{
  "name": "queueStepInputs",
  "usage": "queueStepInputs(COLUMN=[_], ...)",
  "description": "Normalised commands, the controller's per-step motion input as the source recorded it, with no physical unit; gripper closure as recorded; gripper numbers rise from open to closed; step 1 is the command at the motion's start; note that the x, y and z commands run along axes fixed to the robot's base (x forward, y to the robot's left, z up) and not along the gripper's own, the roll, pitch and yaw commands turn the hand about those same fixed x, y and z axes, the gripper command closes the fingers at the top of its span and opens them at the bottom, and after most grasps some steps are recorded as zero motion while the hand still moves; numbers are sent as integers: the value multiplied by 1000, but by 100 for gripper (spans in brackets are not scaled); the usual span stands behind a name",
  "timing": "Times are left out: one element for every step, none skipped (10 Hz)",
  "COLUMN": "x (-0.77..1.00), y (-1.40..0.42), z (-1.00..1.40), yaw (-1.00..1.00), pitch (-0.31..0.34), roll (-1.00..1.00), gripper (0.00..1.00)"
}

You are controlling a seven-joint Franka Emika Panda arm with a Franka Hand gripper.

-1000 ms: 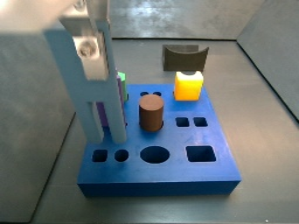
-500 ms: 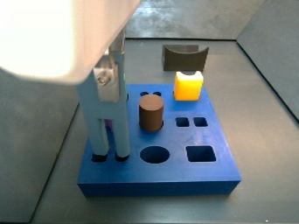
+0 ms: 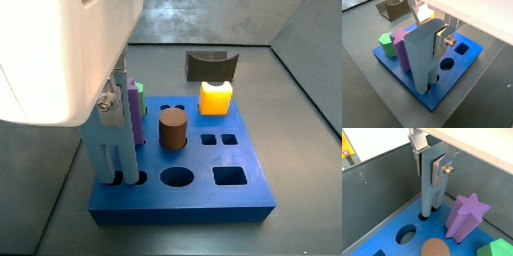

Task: Pick up the square-circle object. Move up. Rotate the square-circle object. Place the square-circle object on the fixture. Regrasp the square-circle object. Move to above the board. Insert the square-circle object.
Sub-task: Insert the square-circle object.

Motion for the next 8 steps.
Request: queueStepInputs(x=[249, 200, 117, 0, -6, 0, 71, 294], y=[0, 0, -103, -263, -314, -246, -140, -34], z=[-334, -331, -326, -323, -249, -263, -343, -443], yaw=[400, 369, 263, 249, 186, 69, 0, 0], pitch=[0, 0, -17, -76, -71, -67, -44, 0], roll=[199, 161, 151, 156, 143, 103, 114, 139], gripper=[100, 100, 100, 100, 100, 100, 100, 100])
